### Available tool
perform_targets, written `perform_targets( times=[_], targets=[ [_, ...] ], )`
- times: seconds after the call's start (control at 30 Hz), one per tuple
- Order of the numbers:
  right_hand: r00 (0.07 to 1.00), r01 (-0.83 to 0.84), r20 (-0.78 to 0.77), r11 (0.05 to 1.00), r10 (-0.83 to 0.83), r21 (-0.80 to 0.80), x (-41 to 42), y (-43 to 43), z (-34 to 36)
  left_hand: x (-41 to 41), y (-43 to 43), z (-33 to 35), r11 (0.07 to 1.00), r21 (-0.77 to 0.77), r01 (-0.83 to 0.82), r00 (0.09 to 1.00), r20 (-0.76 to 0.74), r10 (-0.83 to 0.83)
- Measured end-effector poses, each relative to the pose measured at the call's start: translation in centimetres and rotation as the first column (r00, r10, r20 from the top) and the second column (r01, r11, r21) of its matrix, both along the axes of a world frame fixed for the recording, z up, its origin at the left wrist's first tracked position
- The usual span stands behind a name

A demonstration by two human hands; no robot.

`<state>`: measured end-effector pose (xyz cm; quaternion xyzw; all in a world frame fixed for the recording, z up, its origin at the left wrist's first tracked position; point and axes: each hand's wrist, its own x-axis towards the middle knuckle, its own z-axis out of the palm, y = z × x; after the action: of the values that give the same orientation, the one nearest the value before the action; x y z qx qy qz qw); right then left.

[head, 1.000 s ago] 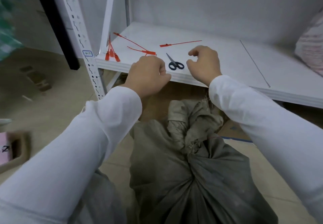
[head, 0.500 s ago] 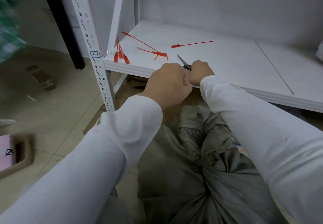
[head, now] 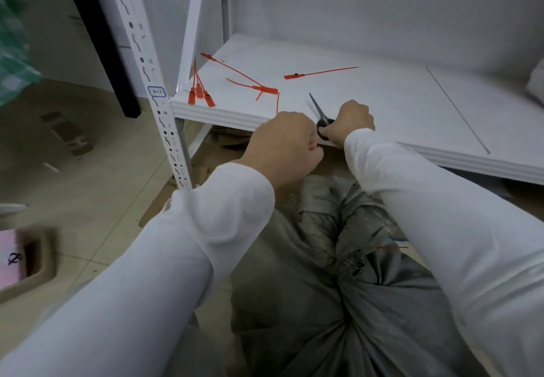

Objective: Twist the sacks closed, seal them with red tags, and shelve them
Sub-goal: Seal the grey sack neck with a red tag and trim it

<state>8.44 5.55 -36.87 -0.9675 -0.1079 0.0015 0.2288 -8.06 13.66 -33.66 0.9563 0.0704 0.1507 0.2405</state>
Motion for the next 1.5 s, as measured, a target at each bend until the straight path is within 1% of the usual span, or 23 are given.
perform_targets(
  times=[0.1, 0.23, 0.33, 0.4, 0.5, 0.57, 0.63, 0.7, 0.77, 0.87, 0.93, 1.0, 1.03, 1.1, 1.2, 1.23, 1.3, 1.5],
  targets=[
    [0.998, -0.003, -0.063, 0.995, 0.009, 0.098, -1.0, -3.1, -0.7, 0.0, -0.5, -0.4, 0.999, 0.034, 0.042, 0.998, -0.044, -0.040],
    [0.996, -0.019, -0.087, 0.992, 0.030, 0.126, -4.5, -9.4, -1.1, -0.2, -2.8, -0.6, 0.993, 0.057, 0.100, 0.992, -0.088, -0.095],
    [0.993, -0.003, -0.116, 0.990, 0.019, 0.138, -7.9, -14.6, -1.8, -1.2, -5.7, -1.4, 0.978, 0.073, 0.193, 0.972, -0.150, -0.181],
    [0.989, 0.017, -0.150, 0.985, 0.008, 0.169, -9.6, -18.0, -2.7, -2.1, -8.3, -2.6, 0.938, 0.150, 0.312, 0.930, -0.252, -0.269],
    [0.968, 0.035, -0.251, 0.974, 0.022, 0.222, -12.2, -22.5, -3.7, -3.8, -12.3, -5.0, 0.806, 0.304, 0.508, 0.837, -0.397, -0.377],
    [0.940, 0.066, -0.340, 0.958, 0.034, 0.279, -13.6, -24.9, -4.5, -4.0, -13.8, -6.5, 0.742, 0.388, 0.547, 0.819, -0.429, -0.380],
    [0.917, 0.087, -0.397, 0.955, 0.034, 0.283, -14.5, -26.9, -5.4, -3.7, -14.3, -7.7, 0.717, 0.432, 0.547, 0.820, -0.449, -0.355],
    [0.894, 0.090, -0.446, 0.953, 0.051, 0.289, -15.1, -27.7, -6.1, -3.1, -14.3, -8.8, 0.720, 0.403, 0.565, 0.793, -0.506, -0.340],
    [0.869, 0.095, -0.488, 0.943, 0.077, 0.318, -15.3, -27.8, -6.3, -2.4, -14.1, -9.5, 0.724, 0.330, 0.605, 0.741, -0.567, -0.360],
    [0.858, 0.097, -0.499, 0.914, 0.124, 0.394, -15.3, -27.5, -6.1, -1.1, -13.7, -10.9, 0.696, 0.272, 0.664, 0.676, -0.617, -0.403],
    [0.864, 0.100, -0.486, 0.900, 0.134, 0.425, -15.1, -27.6, -6.0, -0.4, -13.5, -12.0, 0.642, 0.315, 0.699, 0.647, -0.662, -0.379],
    [0.867, 0.096, -0.478, 0.896, 0.139, 0.434, -14.8, -28.0, -6.1, 0.0, -13.2, -12.7, 0.609, 0.387, 0.692, 0.655, -0.693, -0.303],
    [0.867, 0.092, -0.477, 0.895, 0.144, 0.437, -14.7, -28.2, -6.2, 0.3, -12.9, -12.9, 0.621, 0.403, 0.672, 0.664, -0.699, -0.265],
    [0.867, 0.085, -0.475, 0.894, 0.151, 0.439, -14.5, -28.5, -6.4, 0.9, -12.2, -13.4, 0.685, 0.398, 0.610, 0.690, -0.692, -0.212],
    [0.872, 0.089, -0.470, 0.903, 0.133, 0.421, -14.3, -28.9, -6.8, 2.0, -11.9, -13.8, 0.819, 0.321, 0.476, 0.740, -0.649, -0.176],
    [0.875, 0.090, -0.467, 0.908, 0.124, 0.409, -14.2, -29.0, -7.0, 2.3, -12.1, -13.8, 0.849, 0.298, 0.436, 0.756, -0.633, -0.166],
    [0.879, 0.089, -0.463, 0.914, 0.114, 0.396, -14.2, -29.1, -7.3, 2.8, -12.5, -13.9, 0.864, 0.312, 0.394, 0.793, -0.590, -0.148],
    [0.885, 0.057, -0.443, 0.913, 0.141, 0.405, -14.1, -29.1, -7.3, 3.3, -13.5, -14.1, 0.833, 0.368, 0.412, 0.849, -0.488, -0.204]
  ],
)
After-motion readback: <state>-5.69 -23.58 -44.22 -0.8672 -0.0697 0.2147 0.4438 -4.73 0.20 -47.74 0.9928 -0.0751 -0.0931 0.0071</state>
